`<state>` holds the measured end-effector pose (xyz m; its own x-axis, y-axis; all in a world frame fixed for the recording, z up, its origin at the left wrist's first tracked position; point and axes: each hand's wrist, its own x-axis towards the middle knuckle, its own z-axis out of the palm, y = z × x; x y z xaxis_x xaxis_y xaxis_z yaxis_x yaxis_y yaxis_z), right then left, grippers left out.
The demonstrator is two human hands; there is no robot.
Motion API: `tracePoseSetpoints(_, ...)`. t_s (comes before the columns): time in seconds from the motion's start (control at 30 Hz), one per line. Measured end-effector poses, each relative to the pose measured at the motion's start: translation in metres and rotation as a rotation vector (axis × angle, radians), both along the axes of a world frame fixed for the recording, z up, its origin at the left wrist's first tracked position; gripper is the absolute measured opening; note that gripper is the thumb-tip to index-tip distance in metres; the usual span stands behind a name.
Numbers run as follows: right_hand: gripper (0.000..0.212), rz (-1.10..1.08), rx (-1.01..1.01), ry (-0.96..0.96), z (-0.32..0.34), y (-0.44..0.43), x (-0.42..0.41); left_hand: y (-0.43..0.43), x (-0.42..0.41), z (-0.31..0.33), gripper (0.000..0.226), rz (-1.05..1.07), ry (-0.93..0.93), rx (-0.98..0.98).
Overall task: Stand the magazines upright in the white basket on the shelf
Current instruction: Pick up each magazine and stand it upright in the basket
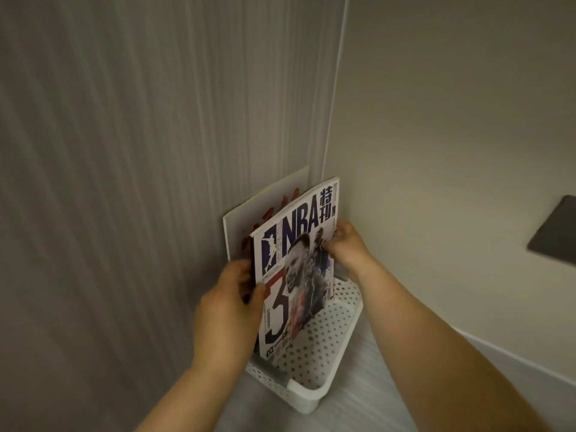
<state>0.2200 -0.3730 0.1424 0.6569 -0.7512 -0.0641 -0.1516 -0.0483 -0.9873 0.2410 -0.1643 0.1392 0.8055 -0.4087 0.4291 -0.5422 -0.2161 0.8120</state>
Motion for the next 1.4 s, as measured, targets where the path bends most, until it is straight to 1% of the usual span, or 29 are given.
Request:
tracePoseSetpoints(0.1, 0.037, -0.09, 0.0, 0.02, -0.004, -0.005, 0.01, 0.004, 0.003, -0.015, 0.032, 0.043, 0.02, 0.047)
tracePoseSetpoints(0.17, 0.033, -0.123, 0.027, 0.008, -0.007, -0.005, 0.017, 0.008, 0.002, -0.024, 0.046, 0.025, 0.044, 0.0)
tracePoseSetpoints(0.2, 0.032, -0.135, 0.039, -0.001, -0.009, -0.004, 0.02, 0.01, -0.003, -0.026, 0.056, -0.002, 0.035, -0.02)
tracePoseSetpoints(0.27, 0.03, -0.152, 0.063, -0.031, -0.013, -0.003, 0.026, 0.013, -0.013, -0.033, 0.076, -0.015, -0.084, 0.013)
tracePoseSetpoints(0.3, 0.03, -0.157, 0.084, -0.052, -0.014, -0.003, 0.029, 0.013, -0.017, -0.039, 0.08, 0.01, -0.157, 0.044)
tracePoseSetpoints(0.37, 0.028, -0.152, 0.122, -0.096, -0.016, -0.001, 0.033, 0.011, -0.022, -0.047, 0.084, 0.067, -0.19, 0.053)
tracePoseSetpoints(0.43, 0.029, -0.107, 0.146, -0.142, -0.017, 0.002, 0.035, 0.009, -0.022, -0.048, 0.082, 0.069, -0.102, 0.031)
tracePoseSetpoints(0.47, 0.035, -0.068, 0.15, -0.142, -0.018, 0.005, 0.035, 0.008, -0.021, -0.048, 0.079, 0.054, -0.035, 0.032)
tracePoseSetpoints(0.53, 0.055, 0.022, 0.148, -0.077, -0.023, 0.01, 0.035, 0.009, -0.014, -0.052, 0.066, 0.03, 0.097, 0.06)
tracePoseSetpoints(0.6, 0.068, 0.088, 0.187, -0.027, -0.027, 0.016, 0.032, 0.008, -0.007, -0.053, 0.05, 0.04, 0.144, 0.138)
tracePoseSetpoints(0.67, 0.073, 0.136, 0.233, -0.015, -0.031, 0.023, 0.029, 0.005, -0.002, -0.053, 0.037, 0.072, 0.159, 0.208)
tracePoseSetpoints(0.77, 0.073, 0.172, 0.262, -0.027, -0.037, 0.032, 0.024, -0.002, 0.001, -0.05, 0.026, 0.109, 0.204, 0.26)
tracePoseSetpoints(0.93, 0.073, 0.182, 0.245, -0.104, -0.037, 0.04, 0.022, -0.005, 0.008, -0.045, 0.021, 0.163, 0.231, 0.195)
tracePoseSetpoints(1.0, 0.069, 0.206, 0.199, -0.092, -0.035, 0.043, 0.023, -0.004, 0.01, -0.044, 0.018, 0.161, 0.247, 0.204)
tracePoseSetpoints(1.1, 0.062, 0.226, 0.139, -0.057, -0.034, 0.048, 0.022, -0.003, 0.01, -0.043, 0.019, 0.155, 0.254, 0.25)
tracePoseSetpoints(1.4, 0.067, 0.242, 0.003, -0.014, -0.024, 0.054, 0.015, 0.003, 0.005, -0.04, 0.022, 0.178, 0.27, 0.202)
